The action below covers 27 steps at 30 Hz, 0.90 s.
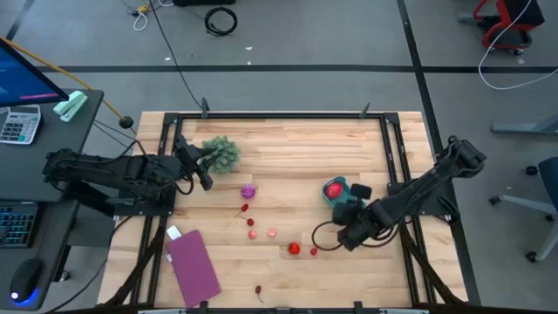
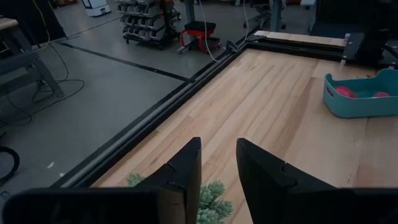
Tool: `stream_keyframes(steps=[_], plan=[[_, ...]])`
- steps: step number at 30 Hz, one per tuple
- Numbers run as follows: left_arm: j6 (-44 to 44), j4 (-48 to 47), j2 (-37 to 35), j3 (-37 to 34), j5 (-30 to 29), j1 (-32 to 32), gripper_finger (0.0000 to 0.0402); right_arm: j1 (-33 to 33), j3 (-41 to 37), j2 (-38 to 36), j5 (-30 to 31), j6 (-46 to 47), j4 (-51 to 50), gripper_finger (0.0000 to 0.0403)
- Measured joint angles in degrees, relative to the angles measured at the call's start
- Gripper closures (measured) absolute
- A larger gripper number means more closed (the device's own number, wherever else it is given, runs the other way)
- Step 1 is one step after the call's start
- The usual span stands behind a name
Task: Pick and placing Produce into tupperware
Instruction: Put the cherry in the basket
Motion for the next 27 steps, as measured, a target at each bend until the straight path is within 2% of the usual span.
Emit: stream_keyframes(steps=[7,12,19,27], plan=[[-0.04,-0.31,0.0,0.0,0.0,0.0,0.0294,-3.56,-0.4,2.32,-0.52,1.02,-1.03,0.0305],[-0.02,-0.33,0.0,0.0,0.0,-0.02,0.0294,-6.56,-4.02,4.7,-0.41,3.2,-1.27,0.0303],[0.05,-0.37,0.0,0.0,0.0,0.0,0.0294,-10.77,-6.8,4.44,0.72,6.0,-0.66,0.0299],[0.04,-0.37,0.0,0.0,0.0,0.0,0.0294,-13.97,-9.29,4.44,-1.53,-0.51,6.24,0.026]])
